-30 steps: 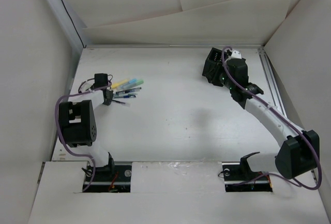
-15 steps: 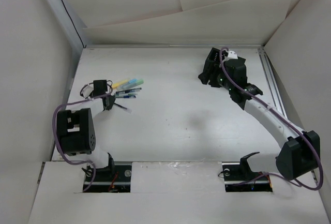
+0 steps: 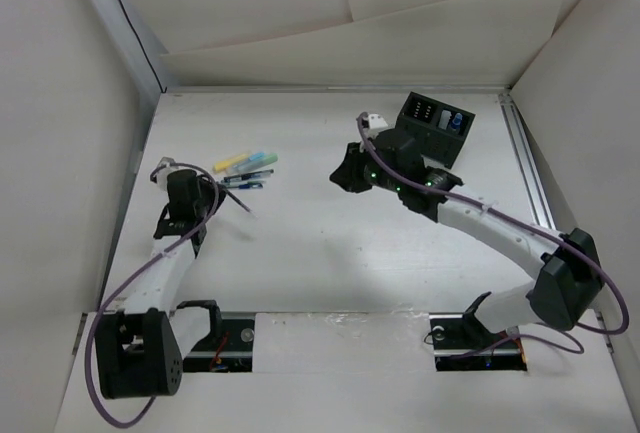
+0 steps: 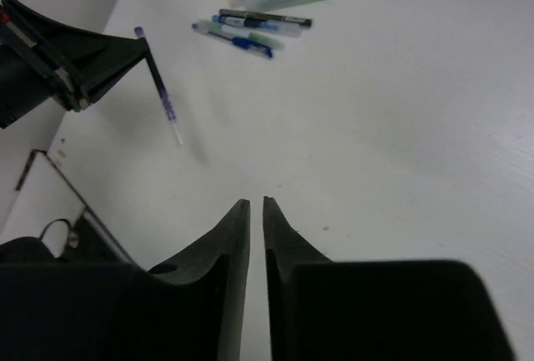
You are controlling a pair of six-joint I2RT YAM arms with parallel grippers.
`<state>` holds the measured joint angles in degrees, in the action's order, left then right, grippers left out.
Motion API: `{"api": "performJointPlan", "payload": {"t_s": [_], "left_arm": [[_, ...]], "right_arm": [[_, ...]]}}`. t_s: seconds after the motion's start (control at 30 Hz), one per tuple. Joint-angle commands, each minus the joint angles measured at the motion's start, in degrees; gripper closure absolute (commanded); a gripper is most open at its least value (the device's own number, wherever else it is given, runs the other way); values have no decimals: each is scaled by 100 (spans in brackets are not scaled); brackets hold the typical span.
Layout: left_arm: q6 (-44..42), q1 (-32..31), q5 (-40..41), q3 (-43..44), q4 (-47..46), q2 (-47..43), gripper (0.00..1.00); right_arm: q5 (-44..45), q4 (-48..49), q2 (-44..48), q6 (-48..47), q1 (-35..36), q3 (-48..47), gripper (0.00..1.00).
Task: Sort the stationery into containers
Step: Pick up the pen from the center of the board, then place the pen in the storage box.
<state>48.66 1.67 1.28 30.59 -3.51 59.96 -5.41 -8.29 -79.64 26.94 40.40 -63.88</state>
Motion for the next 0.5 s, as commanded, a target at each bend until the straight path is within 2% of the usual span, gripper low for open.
{"api": "performJointPlan", "payload": {"t_s": [0.0,0.03,0.07,0.17,0.23,0.27,0.3,0.37,0.47], "left_arm": [[-515,0,-600,-176,-492,-336,100],[-568,0,-785,-176,-763,-388,100],[-569,0,-987,-341,-948,-467,100],[-569,0,-1787,-553,-1879,-468,100],[-621,0,-2330,-685,-2493,-416,100],[-621,0,-2473,-686,-2653,-302,100],[-621,-52,-2605,-755,-2846,-249,100],[-490,-53,-3097,-870,-3608,-196,100],[-489,-53,-3614,-932,-4235,129,100]], "right_arm": [[-82,267,-183,57,205,-450,86],[-240,267,-184,-13,301,-502,89],[-311,319,-271,-13,380,-573,98],[-601,564,-325,-66,381,-573,100],[-785,671,-325,-119,381,-573,90],[-856,671,-325,-180,381,-573,82],[-935,828,-394,-267,381,-573,68],[-1049,961,-544,-321,381,-573,60],[-1234,1023,-833,-321,232,-792,55]]}}
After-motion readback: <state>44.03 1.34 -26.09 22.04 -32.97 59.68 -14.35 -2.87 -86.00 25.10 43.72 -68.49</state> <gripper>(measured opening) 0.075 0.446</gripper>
